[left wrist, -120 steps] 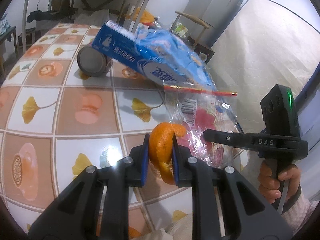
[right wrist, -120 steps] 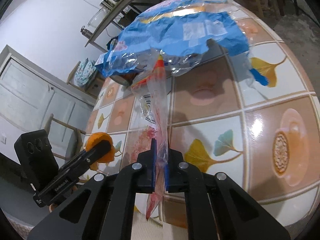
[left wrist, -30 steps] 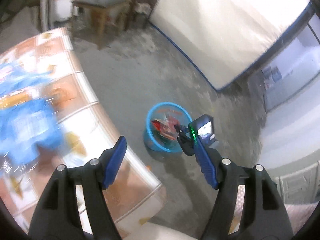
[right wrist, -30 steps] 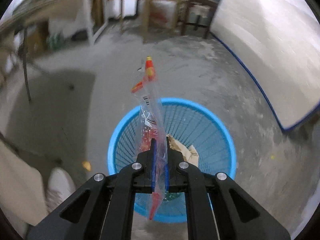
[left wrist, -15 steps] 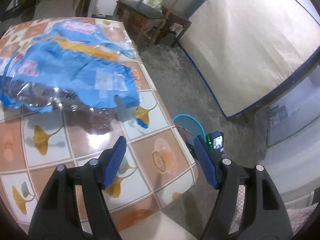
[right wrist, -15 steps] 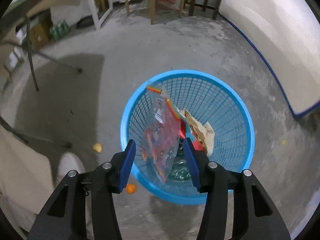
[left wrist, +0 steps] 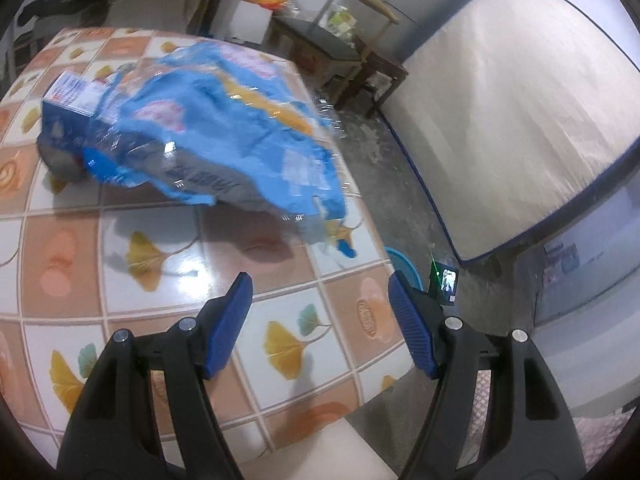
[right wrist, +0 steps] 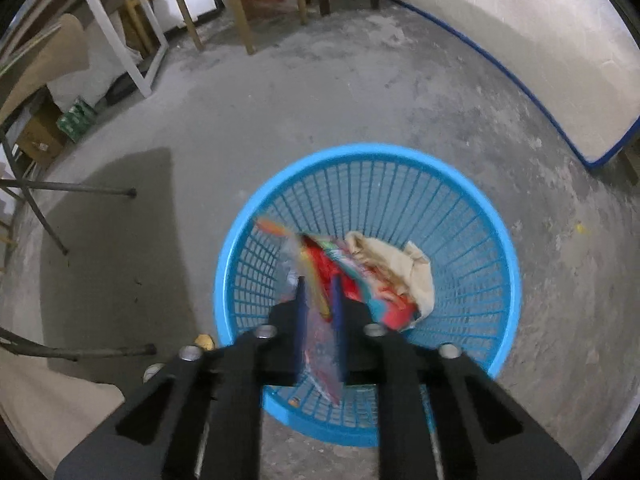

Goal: Collect trash
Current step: 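Open the left tool over the basket while the right tool lowers and releases the bag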

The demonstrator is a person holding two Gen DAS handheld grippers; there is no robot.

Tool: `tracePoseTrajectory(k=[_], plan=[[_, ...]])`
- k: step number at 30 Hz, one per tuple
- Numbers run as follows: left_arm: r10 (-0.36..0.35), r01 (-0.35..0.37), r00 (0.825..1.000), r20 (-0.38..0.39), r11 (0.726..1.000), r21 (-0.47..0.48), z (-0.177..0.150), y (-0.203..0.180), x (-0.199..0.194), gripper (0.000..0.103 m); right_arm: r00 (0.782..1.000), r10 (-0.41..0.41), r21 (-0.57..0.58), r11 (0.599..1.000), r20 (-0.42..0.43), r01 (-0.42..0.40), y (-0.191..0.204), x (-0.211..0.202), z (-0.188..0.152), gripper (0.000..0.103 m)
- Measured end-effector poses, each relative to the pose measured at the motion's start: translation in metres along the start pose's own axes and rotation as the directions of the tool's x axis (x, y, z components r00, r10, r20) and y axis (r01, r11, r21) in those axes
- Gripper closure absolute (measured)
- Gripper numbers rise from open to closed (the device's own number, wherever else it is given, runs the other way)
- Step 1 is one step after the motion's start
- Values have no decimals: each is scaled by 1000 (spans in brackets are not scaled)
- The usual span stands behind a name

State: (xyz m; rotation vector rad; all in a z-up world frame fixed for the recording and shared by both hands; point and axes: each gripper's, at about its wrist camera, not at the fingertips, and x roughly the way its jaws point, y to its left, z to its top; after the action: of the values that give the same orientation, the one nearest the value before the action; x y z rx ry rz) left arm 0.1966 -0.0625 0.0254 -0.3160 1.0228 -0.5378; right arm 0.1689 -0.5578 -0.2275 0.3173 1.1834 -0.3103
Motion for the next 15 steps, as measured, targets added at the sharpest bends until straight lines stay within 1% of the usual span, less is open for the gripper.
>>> tracePoseTrajectory(k=[2,5,7,9,13,15], plan=[[9,-9,1000,3,1000,-18,0,9,-1,37,1000,-5,-12,1000,10,5,4,3,-6,97],[16,-16,1000,-3,999,-36,1,17,1,37,1000,-14,-51,999,1,14,13,9,-18,98],[18,-19,1000,-7,999,-38,2,21,2,37,999,-36,-97,995,-17,34,22,18,-28,98],[21,-21,1000,-12,999,-40,3,24,5,37,998,-48,-112,993,-36,44,27,26,-31,98],[20,-21,1000,-23,999,-48,2,31,12,37,994,-69,-99,993,-90,60,30,47,-29,98],[22,-24,999,-25,998,-57,2,36,12,37,990,-56,-65,997,-130,48,28,55,-24,98]])
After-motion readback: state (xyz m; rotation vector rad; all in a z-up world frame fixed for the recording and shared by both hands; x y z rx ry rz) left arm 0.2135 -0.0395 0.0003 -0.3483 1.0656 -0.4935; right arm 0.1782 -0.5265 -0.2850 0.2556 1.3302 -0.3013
